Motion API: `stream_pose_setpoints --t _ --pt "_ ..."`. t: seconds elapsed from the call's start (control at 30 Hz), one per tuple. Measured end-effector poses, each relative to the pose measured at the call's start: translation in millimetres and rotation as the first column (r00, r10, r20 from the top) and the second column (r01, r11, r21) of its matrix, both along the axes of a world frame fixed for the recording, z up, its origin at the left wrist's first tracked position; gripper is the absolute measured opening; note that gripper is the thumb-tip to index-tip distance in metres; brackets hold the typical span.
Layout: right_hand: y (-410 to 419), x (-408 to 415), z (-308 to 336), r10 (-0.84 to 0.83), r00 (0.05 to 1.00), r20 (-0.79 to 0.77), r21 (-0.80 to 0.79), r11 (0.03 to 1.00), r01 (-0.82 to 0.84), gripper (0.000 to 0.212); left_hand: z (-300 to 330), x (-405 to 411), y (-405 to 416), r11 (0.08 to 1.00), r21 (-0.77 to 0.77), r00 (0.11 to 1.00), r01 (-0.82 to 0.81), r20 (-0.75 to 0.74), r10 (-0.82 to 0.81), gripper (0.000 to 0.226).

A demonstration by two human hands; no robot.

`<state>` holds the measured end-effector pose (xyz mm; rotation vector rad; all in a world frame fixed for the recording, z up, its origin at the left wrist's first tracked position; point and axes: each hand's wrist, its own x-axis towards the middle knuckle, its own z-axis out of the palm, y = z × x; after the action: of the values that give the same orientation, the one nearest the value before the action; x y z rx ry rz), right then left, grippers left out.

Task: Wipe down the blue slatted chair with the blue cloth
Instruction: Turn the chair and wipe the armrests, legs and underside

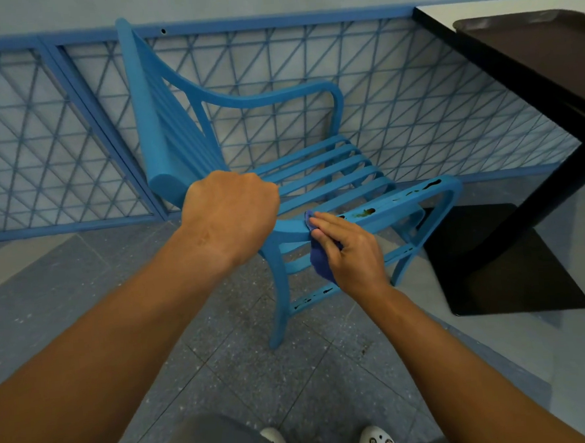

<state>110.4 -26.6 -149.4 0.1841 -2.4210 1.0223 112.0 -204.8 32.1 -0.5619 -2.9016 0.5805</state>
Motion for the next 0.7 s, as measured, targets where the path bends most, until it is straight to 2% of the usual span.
stream_pose_setpoints --t 0.1,0.27,0.47,0.7 --pt "-18 6 8 0.014 1.0 0.024 -0.039 0.999 -0.013 0.031 0 1 1 1.0 0.004 1.0 0.015 -0.006 -0.015 0.016" --pt "-47 10 31 0.125 0.991 -0.04 -0.054 0.99 -0.127 0.032 -1 2 1 0.998 -0.032 0.998 0.049 -0.049 -0.051 0.016" --pt "-16 1 19 0.068 0.998 0.014 -0.041 0.997 -0.067 0.033 -3 0 -4 0.996 -0.039 0.996 0.077 -0.043 -0.079 0.017" --pt "-49 0 33 0.108 0.994 -0.006 -0.057 0.993 -0.108 0.038 -5 -2 -3 0.996 -0.029 0.995 0.083 -0.046 -0.085 0.024"
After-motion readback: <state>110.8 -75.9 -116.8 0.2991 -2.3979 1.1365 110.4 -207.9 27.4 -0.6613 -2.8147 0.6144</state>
